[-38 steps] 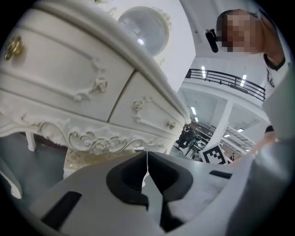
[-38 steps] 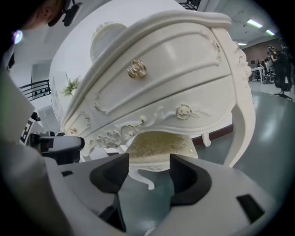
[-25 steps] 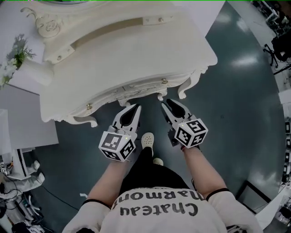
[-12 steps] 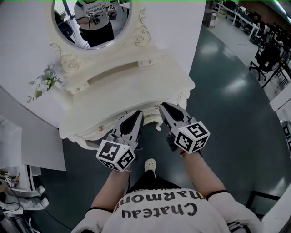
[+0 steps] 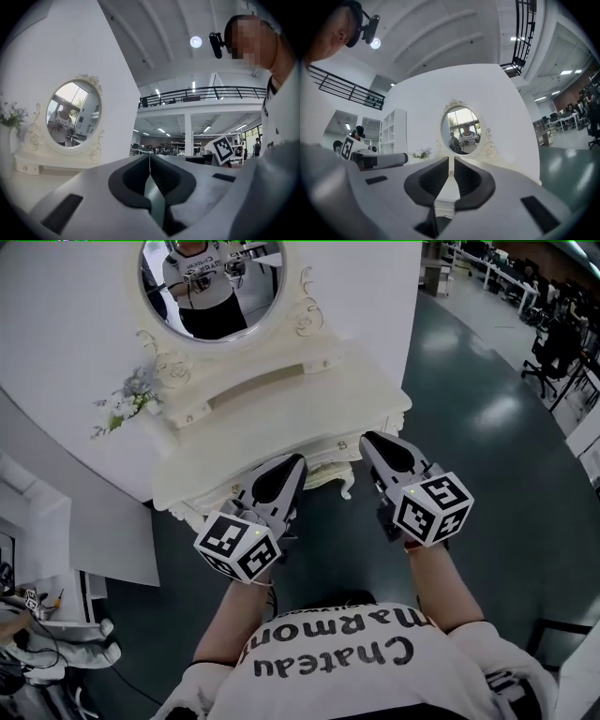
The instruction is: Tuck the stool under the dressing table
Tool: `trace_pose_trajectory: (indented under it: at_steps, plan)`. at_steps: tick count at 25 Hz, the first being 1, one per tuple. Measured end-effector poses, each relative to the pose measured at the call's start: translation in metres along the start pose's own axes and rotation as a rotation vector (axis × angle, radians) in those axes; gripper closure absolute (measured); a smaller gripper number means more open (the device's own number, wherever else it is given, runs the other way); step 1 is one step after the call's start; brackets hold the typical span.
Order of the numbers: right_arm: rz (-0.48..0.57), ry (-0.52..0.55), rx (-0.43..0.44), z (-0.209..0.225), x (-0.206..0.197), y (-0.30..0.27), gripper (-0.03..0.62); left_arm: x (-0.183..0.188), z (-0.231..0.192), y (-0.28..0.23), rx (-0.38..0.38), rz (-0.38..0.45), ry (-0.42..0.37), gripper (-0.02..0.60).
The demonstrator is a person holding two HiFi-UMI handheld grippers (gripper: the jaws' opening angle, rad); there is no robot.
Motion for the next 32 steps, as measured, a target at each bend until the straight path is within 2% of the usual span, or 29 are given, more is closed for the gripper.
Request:
trace_pose_trajectory:
  at_steps: [3, 8, 13, 23, 32]
  plan:
    - [0.006, 0.019, -0.014, -0.019, -0.003, 0.008, 0.542, 0.005, -0.007, 0.018, -0.014, 0.017, 0.022, 0.555]
    - [-0.008, 0.033, -0.059, -0.051, -0.016, 0.001, 0.542, 0.009, -0.027, 0.053, -0.022, -0.016, 0.023, 0.555]
    - [-0.053, 0.069, -0.084, -0.076, -0.030, -0.008, 0.542, -0.005, -0.036, 0.078, -0.012, -0.038, 0.036, 0.555]
    - [-0.102, 0.076, -0.141, -0.108, -0.062, 0.002, 0.542, -0.023, -0.034, 0.112, -0.036, -0.042, 0.054, 0.555]
    - [-0.110, 0.084, -0.156, -0.123, -0.064, 0.012, 0.542, -0.021, -0.026, 0.127, -0.053, -0.034, 0.052, 0.555]
Point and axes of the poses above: the fingertips, and each gripper's own axes: y backward along the fingers, z to its right, x out of its top, the point moved 10 cm from there along y, backward along the fingers, and after that the axes turned 9 degrees about -y, right-handed, at the moved point
